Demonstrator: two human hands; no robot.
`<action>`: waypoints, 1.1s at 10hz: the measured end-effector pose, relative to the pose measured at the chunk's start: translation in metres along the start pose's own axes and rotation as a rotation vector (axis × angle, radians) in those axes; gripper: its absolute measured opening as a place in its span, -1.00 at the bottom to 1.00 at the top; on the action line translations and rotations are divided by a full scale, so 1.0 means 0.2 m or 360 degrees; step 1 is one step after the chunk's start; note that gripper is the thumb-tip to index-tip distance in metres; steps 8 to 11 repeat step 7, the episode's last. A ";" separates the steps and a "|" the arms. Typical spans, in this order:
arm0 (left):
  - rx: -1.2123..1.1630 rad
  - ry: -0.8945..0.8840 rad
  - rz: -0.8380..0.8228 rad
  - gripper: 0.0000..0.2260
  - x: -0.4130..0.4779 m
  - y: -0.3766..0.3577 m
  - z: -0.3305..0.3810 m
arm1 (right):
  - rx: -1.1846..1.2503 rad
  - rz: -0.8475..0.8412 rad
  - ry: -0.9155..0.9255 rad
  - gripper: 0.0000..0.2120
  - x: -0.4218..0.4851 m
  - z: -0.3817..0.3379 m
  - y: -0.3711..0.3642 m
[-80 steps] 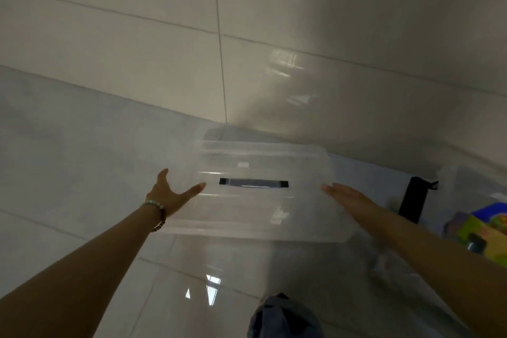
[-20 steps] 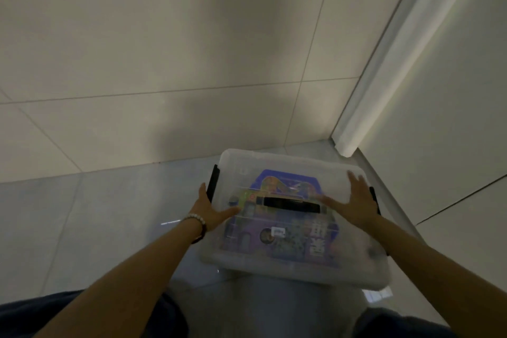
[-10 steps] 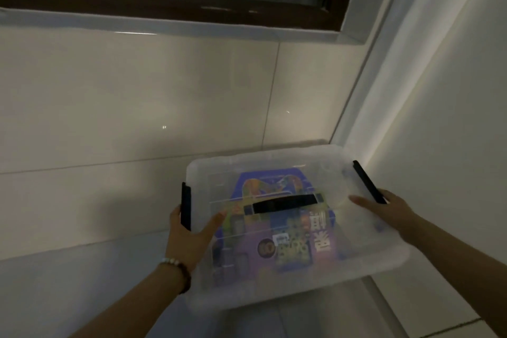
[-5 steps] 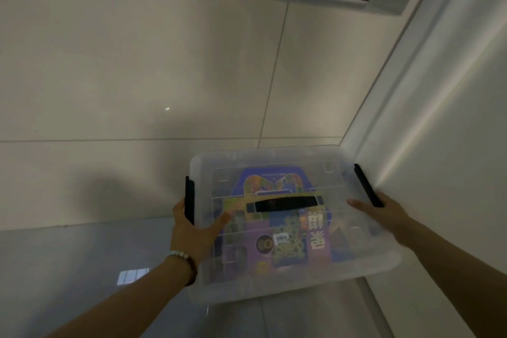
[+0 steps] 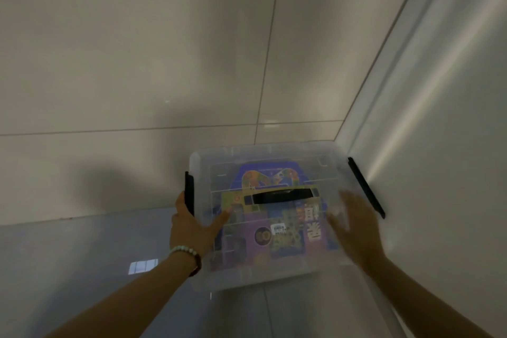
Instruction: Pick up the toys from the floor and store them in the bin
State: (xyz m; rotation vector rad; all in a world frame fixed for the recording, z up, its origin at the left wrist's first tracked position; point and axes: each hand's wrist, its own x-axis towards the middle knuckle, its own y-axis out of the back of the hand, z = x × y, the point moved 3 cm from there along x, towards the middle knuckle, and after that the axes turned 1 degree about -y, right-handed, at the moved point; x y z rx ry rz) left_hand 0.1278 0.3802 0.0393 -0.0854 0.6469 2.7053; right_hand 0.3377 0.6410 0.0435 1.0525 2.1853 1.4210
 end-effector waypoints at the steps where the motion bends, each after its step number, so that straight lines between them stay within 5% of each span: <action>1: 0.0092 -0.0059 -0.0024 0.00 -0.01 -0.01 0.01 | -0.0163 -0.0236 0.0292 -0.24 -0.11 -0.17 -0.13; 3: 0.0869 -0.0290 -0.0085 0.01 -0.05 -0.03 0.02 | -0.0319 -0.0315 0.0182 -0.36 -0.11 -0.18 -0.16; 4: 0.1098 -0.0192 -0.0266 -0.01 -0.02 0.01 0.05 | -0.0463 -0.0427 0.0142 -0.42 -0.11 -0.21 -0.15; 5: 0.1212 -0.0248 -0.0386 -0.14 -0.02 0.10 0.14 | -0.0395 -0.0451 0.0047 -0.43 -0.16 -0.34 -0.04; 7: 0.1425 -0.0621 -0.0359 -0.26 -0.20 0.45 0.38 | 0.0679 0.0147 0.0059 -0.52 -0.38 -0.95 0.63; 11: 0.1425 -0.0621 -0.0359 -0.26 -0.20 0.45 0.38 | 0.0679 0.0147 0.0059 -0.52 -0.38 -0.95 0.63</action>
